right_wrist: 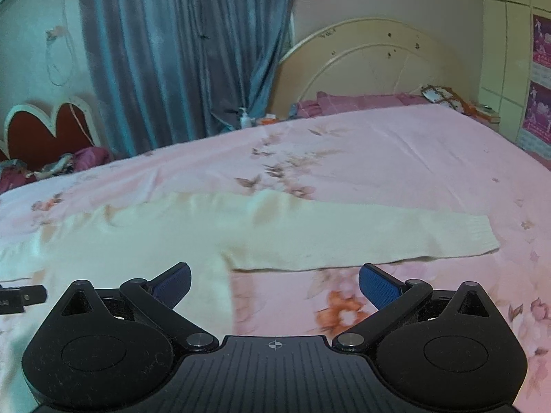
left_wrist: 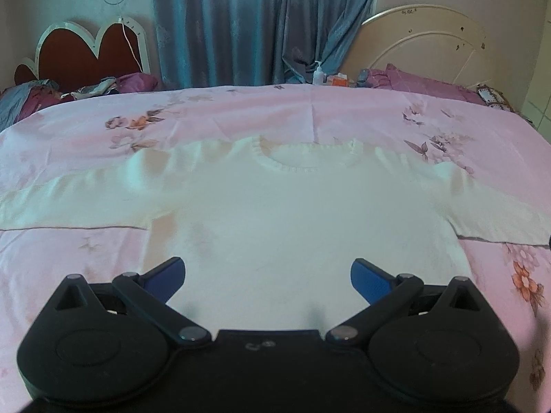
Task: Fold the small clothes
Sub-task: 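Move both tools toward the sweater, right tool reaching its sleeve cuff, then grasp the sleeve cuff with the right gripper and fold it across the body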
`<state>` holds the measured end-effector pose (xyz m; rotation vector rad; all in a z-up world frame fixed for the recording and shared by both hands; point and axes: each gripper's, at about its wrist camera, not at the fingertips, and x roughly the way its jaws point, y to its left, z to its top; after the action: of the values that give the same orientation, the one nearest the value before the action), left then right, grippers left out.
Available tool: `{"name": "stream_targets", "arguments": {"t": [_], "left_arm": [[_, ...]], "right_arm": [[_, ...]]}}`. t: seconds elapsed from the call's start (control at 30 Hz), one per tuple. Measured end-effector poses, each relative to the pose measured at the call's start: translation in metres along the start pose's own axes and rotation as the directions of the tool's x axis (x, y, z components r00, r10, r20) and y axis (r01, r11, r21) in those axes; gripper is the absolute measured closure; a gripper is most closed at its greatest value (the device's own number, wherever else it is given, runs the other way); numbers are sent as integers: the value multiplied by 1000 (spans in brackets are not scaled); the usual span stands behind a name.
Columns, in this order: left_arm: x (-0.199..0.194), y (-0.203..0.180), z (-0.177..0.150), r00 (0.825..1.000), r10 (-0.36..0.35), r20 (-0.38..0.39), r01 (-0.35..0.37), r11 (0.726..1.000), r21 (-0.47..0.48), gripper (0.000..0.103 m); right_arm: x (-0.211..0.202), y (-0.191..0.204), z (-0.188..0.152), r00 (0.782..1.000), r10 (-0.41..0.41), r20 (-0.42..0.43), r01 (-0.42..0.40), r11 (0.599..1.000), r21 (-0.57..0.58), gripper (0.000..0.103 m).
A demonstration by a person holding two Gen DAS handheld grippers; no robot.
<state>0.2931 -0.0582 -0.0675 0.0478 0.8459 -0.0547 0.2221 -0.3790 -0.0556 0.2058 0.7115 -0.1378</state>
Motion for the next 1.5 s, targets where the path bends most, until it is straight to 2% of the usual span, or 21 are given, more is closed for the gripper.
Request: {"name": "stream_targets", "arguments": {"t": [0.17, 0.37, 0.4, 0.47, 0.87, 1.03, 1.07, 1.13, 1.2, 1.27, 1.33, 1.37, 1.5], "left_arm": [[22, -20, 8, 1000, 4, -14, -4, 1000, 18, 3], [38, -39, 12, 999, 25, -24, -24, 998, 53, 4], [39, -41, 12, 999, 25, -29, -23, 998, 53, 4], [43, -45, 12, 999, 27, -37, -25, 998, 57, 5], [63, -54, 17, 996, 53, -68, -48, 996, 76, 9], [68, -51, 18, 995, 65, -77, -59, 995, 76, 11], [69, -50, 18, 995, 64, -81, -58, 996, 75, 11], [71, -49, 18, 994, 65, -90, -58, 996, 72, 14], [72, -47, 18, 993, 57, -101, -50, 997, 67, 17], [74, -45, 18, 993, 52, -107, -46, 997, 58, 19], [76, -42, 19, 993, 41, -108, -36, 998, 48, 20], [77, -40, 20, 993, 28, -111, -23, 999, 42, 20], [79, -33, 23, 994, 45, -104, -43, 999, 25, 23]], "right_arm": [[25, -37, 3, 999, -43, -13, 44, 999, 29, 1], [48, -90, 3, 990, -134, -34, 137, 986, 98, 2], [49, -97, 4, 988, -151, -39, 154, 983, 103, 14], [56, -115, 4, 982, -178, -62, 184, 975, 127, 25], [87, -195, -1, 940, -308, -145, 337, 901, 274, 25], [93, -211, -1, 942, -310, -124, 334, 882, 331, 30], [94, -213, 0, 944, -310, -114, 330, 881, 340, 34], [99, -214, 2, 946, -309, -98, 323, 881, 344, 53], [103, -216, 5, 953, -291, -87, 302, 882, 361, 82], [108, -217, 6, 957, -278, -82, 288, 881, 375, 93], [108, -214, 8, 958, -277, -72, 284, 885, 368, 95], [106, -213, 9, 961, -269, -64, 273, 888, 369, 101], [96, -193, 20, 973, -232, 7, 217, 917, 336, 101]]}}
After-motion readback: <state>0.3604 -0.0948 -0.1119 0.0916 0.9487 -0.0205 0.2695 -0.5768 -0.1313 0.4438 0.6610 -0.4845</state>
